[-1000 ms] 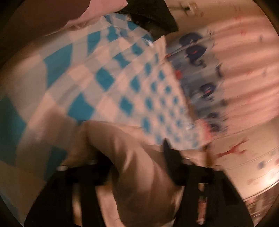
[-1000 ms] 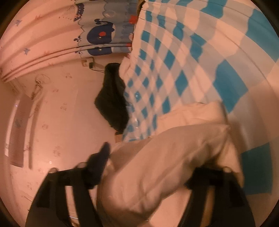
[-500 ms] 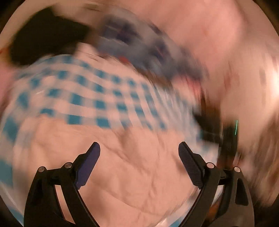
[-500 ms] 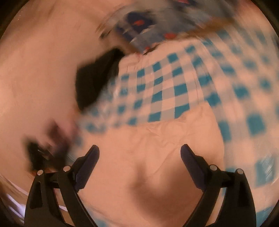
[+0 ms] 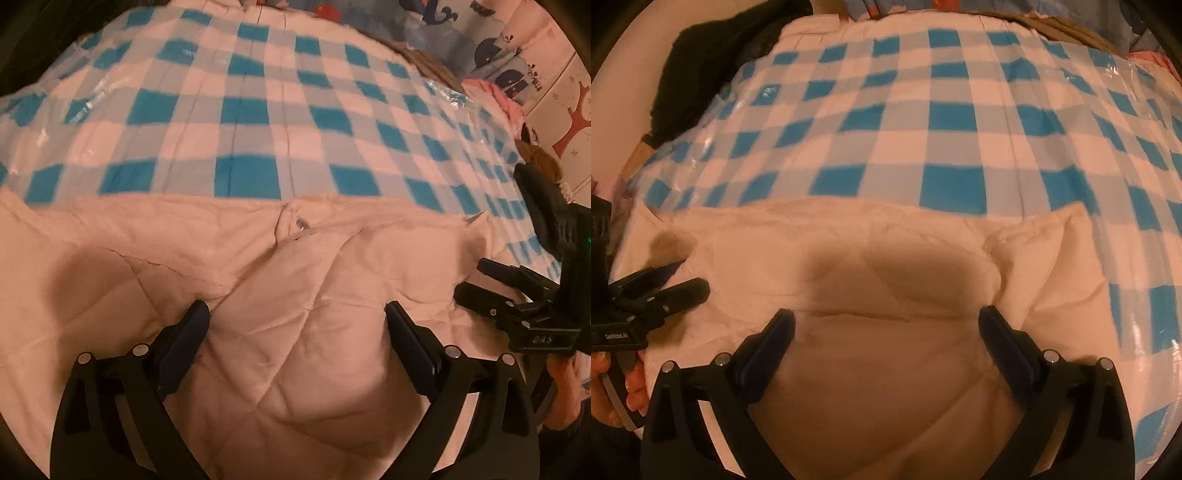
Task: Fold large clothes
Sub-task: 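Open both tools and release the folded jacket onto the bed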
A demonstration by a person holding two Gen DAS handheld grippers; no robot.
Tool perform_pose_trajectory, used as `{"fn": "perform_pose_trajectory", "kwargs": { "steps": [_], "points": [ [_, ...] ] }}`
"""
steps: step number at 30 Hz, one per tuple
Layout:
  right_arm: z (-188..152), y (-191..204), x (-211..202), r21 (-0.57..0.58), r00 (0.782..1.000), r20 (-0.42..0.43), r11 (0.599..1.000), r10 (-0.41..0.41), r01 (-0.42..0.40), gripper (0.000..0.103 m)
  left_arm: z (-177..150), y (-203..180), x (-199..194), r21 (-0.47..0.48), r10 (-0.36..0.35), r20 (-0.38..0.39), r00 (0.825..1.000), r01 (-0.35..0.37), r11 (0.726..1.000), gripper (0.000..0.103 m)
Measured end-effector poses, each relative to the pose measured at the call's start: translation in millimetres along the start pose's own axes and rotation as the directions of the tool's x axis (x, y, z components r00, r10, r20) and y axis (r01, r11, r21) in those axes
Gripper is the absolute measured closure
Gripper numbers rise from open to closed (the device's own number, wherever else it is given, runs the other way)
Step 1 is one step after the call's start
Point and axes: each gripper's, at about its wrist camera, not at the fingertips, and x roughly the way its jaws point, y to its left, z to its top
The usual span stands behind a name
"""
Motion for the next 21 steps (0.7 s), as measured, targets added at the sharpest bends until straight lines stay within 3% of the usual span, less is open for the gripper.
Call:
{"fn": "perform_pose_trajectory", "kwargs": {
  "steps": [3,5,8,10,11,14,17,19,21],
  "points": [
    [6,-3,-33,0.017,0.992,0.127,0.999,0.025,-0.027,0.007,2,13,-55,0.001,0.008,0.120,0.993,-0.009,1.000,0.011],
    [14,-9,-24,0.036,0.994,0.105,0.999,0.001,-0.004,0.007,-1,38,-76,-0.040,0.061,0.160,0.985,-0.056,0.998,0.011],
    [13,-24,19,0.056,0.997,0.016,0.996,-0.072,0.071,0.007,-7,84,-64,-0.123,0.119,0.122,0.985,-0.104,0.987,0.011],
    [13,-36,38,0.107,0.999,0.012,0.994,-0.031,0.029,0.007,-14,112,-34,-0.172,0.083,0.081,0.993,-0.068,0.983,0.011],
    [17,-39,40,0.134,0.999,0.021,0.991,-0.024,0.021,0.007,-18,118,-22,-0.182,0.070,0.079,0.994,-0.054,0.982,0.011],
    [24,-36,42,0.106,0.998,-0.039,0.993,-0.046,0.050,0.007,-17,107,-7,-0.136,0.151,0.059,0.987,-0.142,0.981,0.011],
    [19,-33,11,0.115,0.999,-0.015,0.992,-0.047,0.049,0.007,-20,104,-27,-0.136,0.127,0.061,0.990,-0.118,0.984,0.011],
    [2,-24,-25,0.103,0.998,0.055,0.995,0.006,-0.011,0.007,-31,111,-62,-0.171,0.080,0.118,0.990,-0.059,0.983,0.011],
    [-31,-10,-69,0.034,0.990,0.139,0.999,-0.007,0.002,0.007,-55,115,-105,-0.188,0.037,0.187,0.982,-0.001,0.982,0.011]
  ]
}}
